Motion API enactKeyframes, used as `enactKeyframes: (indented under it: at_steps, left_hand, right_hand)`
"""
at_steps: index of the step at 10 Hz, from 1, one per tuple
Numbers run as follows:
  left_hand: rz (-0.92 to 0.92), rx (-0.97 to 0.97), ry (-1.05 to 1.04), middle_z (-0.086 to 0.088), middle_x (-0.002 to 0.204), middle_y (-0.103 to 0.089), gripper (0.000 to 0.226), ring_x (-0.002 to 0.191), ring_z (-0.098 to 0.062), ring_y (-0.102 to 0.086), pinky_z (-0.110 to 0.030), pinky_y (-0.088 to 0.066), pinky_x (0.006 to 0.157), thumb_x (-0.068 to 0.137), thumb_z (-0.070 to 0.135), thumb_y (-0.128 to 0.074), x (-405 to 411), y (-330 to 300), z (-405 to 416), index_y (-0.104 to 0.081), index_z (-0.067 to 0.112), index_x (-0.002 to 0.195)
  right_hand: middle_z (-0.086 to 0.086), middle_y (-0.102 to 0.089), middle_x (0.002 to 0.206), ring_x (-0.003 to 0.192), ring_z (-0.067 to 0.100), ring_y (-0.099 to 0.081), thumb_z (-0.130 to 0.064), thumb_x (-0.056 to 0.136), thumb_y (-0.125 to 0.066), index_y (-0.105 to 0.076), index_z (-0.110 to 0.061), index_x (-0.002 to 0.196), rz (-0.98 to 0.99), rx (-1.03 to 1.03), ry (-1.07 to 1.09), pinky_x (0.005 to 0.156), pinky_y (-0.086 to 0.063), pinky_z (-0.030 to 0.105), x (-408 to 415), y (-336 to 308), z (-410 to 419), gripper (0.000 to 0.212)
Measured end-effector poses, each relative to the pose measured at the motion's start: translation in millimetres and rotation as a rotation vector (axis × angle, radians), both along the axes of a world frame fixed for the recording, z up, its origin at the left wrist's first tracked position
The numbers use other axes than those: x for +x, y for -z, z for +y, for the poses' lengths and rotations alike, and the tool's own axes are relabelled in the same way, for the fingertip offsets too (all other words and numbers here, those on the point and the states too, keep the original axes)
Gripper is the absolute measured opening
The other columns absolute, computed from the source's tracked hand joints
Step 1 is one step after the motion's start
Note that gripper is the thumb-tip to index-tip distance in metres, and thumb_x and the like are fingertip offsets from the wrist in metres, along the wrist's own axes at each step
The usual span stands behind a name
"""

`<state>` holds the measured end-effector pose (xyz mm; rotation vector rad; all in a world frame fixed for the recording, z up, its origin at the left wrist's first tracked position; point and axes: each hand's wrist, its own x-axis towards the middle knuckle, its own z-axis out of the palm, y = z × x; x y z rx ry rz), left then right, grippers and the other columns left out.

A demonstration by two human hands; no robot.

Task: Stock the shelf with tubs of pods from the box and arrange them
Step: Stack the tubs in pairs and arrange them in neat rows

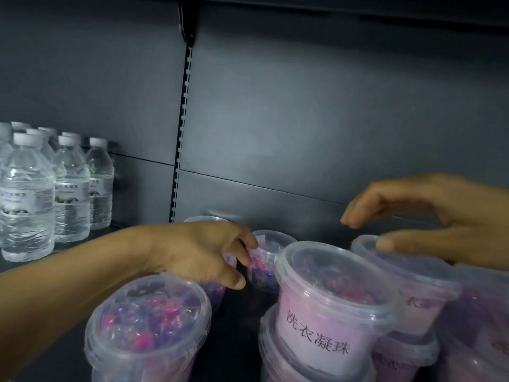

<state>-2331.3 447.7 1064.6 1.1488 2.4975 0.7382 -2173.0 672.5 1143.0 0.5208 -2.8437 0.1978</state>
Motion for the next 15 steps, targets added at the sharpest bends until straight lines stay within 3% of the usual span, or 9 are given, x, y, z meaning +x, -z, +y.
enactKeyframes:
  at_steps: [1, 2, 3, 4, 6, 8, 11, 13, 15]
  left_hand:
    - [0.126, 0.018, -0.084, 0.005, 0.128, -0.056, 0.054, 0.117, -0.011, -0.053, -0.018, -0.048, 0.09, 0.085, 0.011, -0.065, -28, -9, 6, -0.044, 0.026, 0.132]
    - [0.256, -0.065, -0.09, 0.002, 0.132, -0.053, 0.056, 0.12, -0.016, -0.053, -0.033, -0.044, 0.103, 0.085, 0.013, -0.064, -54, -15, 22, -0.044, 0.028, 0.135]
    - [0.363, -0.168, -0.031, -0.001, 0.132, -0.055, 0.058, 0.117, -0.02, -0.055, -0.032, -0.046, 0.099, 0.084, 0.017, -0.065, -74, -12, 45, -0.044, 0.028, 0.137]
    - [0.442, -0.281, 0.046, -0.003, 0.131, -0.055, 0.057, 0.114, -0.023, -0.055, -0.029, -0.045, 0.094, 0.084, 0.014, -0.063, -91, 0, 70, -0.045, 0.027, 0.137]
    - [0.48, -0.361, 0.153, 0.0, 0.134, -0.053, 0.063, 0.119, -0.022, -0.053, -0.021, -0.041, 0.096, 0.079, 0.007, -0.067, -115, 20, 88, -0.046, 0.023, 0.137]
    - [0.541, -0.263, 0.201, -0.001, 0.114, -0.064, 0.041, 0.105, -0.017, -0.059, -0.012, -0.033, 0.073, 0.076, 0.013, -0.069, -121, 20, 90, -0.065, 0.023, 0.116]
    - [0.773, -0.341, 0.076, -0.012, 0.101, -0.066, 0.036, 0.094, -0.031, -0.063, -0.031, -0.044, 0.068, 0.08, 0.043, -0.066, -83, 19, 115, -0.065, 0.011, 0.097]
    - [0.65, -0.171, 0.109, 0.002, 0.106, -0.067, 0.032, 0.1, -0.017, -0.061, -0.026, -0.049, 0.083, 0.081, 0.042, -0.066, -87, 16, 122, -0.068, 0.021, 0.105]
    - [0.643, -0.268, 0.217, 0.012, 0.134, -0.052, 0.053, 0.122, -0.009, -0.048, -0.02, -0.039, 0.098, 0.08, 0.029, -0.071, -99, 19, 117, -0.053, 0.035, 0.13]
  right_hand:
    - [-0.021, -0.07, 0.09, 0.088, -0.002, -0.066, -0.047, 0.081, -0.059, -0.069, -0.037, 0.089, -0.087, -0.145, -0.072, 0.082, -0.052, 0.018, -40, -18, 9, 0.016]
    - [-0.023, -0.068, 0.098, 0.098, -0.004, -0.063, -0.062, 0.076, -0.059, -0.064, -0.042, 0.094, -0.128, -0.046, -0.006, 0.087, -0.045, 0.008, -73, -16, 20, 0.027]
    - [-0.025, -0.067, 0.097, 0.099, -0.004, -0.062, -0.019, 0.089, -0.059, -0.063, -0.043, 0.093, -0.187, -0.011, 0.024, 0.088, -0.046, 0.01, -102, -10, 34, 0.024]
    - [-0.026, -0.067, 0.097, 0.098, -0.006, -0.062, -0.005, 0.091, -0.054, -0.067, -0.034, 0.088, -0.274, 0.058, 0.101, 0.09, -0.047, 0.015, -122, -7, 38, 0.032]
    - [-0.019, -0.065, 0.101, 0.098, -0.008, -0.059, -0.006, 0.094, -0.048, -0.059, -0.038, 0.091, -0.276, 0.159, 0.15, 0.086, -0.043, 0.007, -144, -5, 46, 0.034]
    - [-0.015, -0.064, 0.109, 0.099, -0.012, -0.057, -0.006, 0.095, -0.045, -0.061, -0.029, 0.106, -0.338, 0.161, 0.188, 0.08, -0.038, -0.002, -146, -1, 67, 0.031]
    - [-0.012, -0.062, 0.113, 0.104, -0.001, -0.058, -0.007, 0.094, -0.047, -0.061, -0.022, 0.117, -0.402, 0.183, 0.19, 0.084, -0.039, 0.002, -153, 7, 82, 0.031]
    - [-0.011, -0.062, 0.113, 0.104, -0.002, -0.059, -0.008, 0.093, -0.05, -0.061, -0.022, 0.118, -0.439, 0.171, 0.164, 0.084, -0.041, 0.003, -163, 16, 94, 0.031]
    - [-0.014, -0.061, 0.116, 0.108, -0.004, -0.056, -0.007, 0.094, -0.047, -0.058, -0.023, 0.124, -0.52, 0.213, 0.133, 0.081, -0.037, -0.002, -168, 26, 97, 0.036]
